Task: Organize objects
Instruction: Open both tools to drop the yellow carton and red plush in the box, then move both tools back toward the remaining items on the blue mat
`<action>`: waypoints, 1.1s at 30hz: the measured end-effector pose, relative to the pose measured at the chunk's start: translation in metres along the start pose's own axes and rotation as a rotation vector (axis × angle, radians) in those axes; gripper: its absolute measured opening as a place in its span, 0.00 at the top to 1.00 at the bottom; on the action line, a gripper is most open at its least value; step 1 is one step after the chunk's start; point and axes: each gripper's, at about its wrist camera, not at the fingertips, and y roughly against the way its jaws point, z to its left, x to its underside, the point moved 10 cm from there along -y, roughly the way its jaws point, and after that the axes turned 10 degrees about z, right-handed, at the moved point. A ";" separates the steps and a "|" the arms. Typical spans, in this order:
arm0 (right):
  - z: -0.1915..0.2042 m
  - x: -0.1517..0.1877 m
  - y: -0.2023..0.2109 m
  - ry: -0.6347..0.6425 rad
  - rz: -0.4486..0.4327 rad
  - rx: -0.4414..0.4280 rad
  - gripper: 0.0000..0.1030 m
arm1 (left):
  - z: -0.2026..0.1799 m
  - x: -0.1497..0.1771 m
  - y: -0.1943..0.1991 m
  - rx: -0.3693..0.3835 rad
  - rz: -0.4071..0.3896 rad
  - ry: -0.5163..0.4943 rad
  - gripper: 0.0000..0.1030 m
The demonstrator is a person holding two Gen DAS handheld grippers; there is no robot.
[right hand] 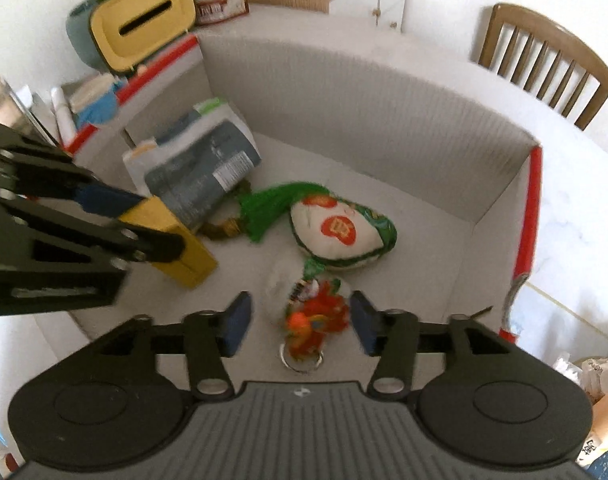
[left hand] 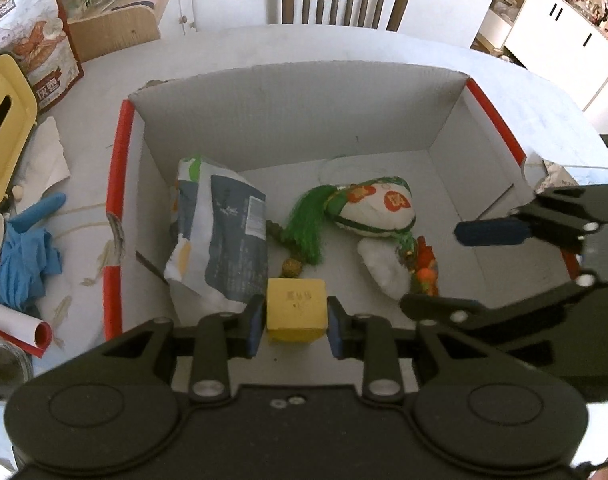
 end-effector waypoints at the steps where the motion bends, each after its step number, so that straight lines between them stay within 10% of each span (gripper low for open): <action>1: 0.000 0.001 0.003 -0.001 -0.008 -0.004 0.37 | 0.000 0.001 -0.001 -0.003 0.001 -0.002 0.69; 33: -0.021 0.039 0.131 -0.121 -0.270 -0.077 0.31 | -0.046 0.008 0.064 0.025 -0.163 -0.013 0.24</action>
